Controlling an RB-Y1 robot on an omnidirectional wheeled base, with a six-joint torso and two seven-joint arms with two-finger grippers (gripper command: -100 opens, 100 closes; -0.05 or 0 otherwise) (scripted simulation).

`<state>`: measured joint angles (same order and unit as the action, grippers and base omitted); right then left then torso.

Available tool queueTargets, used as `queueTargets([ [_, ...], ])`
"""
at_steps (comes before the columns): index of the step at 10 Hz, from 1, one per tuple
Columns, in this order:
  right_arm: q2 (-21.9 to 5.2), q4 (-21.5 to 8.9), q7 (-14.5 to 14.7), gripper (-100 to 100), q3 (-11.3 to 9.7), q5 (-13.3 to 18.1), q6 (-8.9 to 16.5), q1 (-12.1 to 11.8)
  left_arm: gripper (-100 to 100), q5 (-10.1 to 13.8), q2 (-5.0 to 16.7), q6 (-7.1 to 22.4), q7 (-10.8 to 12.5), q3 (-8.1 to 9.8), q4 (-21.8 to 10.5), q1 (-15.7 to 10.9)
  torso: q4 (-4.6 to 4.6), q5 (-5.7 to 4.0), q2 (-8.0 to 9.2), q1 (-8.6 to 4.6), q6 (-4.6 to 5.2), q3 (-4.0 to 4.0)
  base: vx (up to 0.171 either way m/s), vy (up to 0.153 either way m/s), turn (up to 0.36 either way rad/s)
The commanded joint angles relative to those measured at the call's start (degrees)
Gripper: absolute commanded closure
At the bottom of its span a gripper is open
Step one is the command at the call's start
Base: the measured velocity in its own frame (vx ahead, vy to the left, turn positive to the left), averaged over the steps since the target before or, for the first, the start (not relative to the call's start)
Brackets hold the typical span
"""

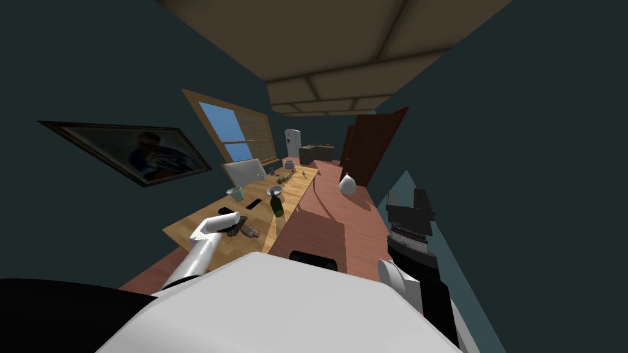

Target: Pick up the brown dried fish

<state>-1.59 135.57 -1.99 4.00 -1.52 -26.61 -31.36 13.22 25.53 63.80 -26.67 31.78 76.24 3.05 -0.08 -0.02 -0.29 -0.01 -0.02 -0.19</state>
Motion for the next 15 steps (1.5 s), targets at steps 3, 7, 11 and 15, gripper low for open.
queueTargets([
  [3,0.0,0.0,0.0,0,0.0,0.0,0.0,0.0,-100,0.6,-2.9,2.8,-0.1,-0.71,-1.8,1.7,-0.02,0.01,-0.09,0.01,0.02,-0.05,0.095,-0.003,-0.03],
  [7,0.0,0.0,0.0,0,0.0,0.0,0.0,0.0,-100,0.0,-3.4,0.3,0.7,-1.68,-3.5,1.5,0.06,0.01,0.28,0.11,0.01,0.16,0.011,0.016,-0.003],
  [11,0.0,0.0,0.0,0,0.0,0.0,0.0,0.0,100,-0.4,-3.8,-1.3,1.3,-2.45,-4.8,1.4,0.07,0.02,0.29,0.12,0.0,0.16,0.006,0.03,-0.001],
  [15,0.0,0.0,0.0,0,0.0,0.0,0.0,0.0,100,-0.5,-3.9,-1.2,1.3,-2.48,-4.8,1.4,0.1,-0.02,0.32,0.02,-0.01,0.19,0.0,0.0,-0.005],
])
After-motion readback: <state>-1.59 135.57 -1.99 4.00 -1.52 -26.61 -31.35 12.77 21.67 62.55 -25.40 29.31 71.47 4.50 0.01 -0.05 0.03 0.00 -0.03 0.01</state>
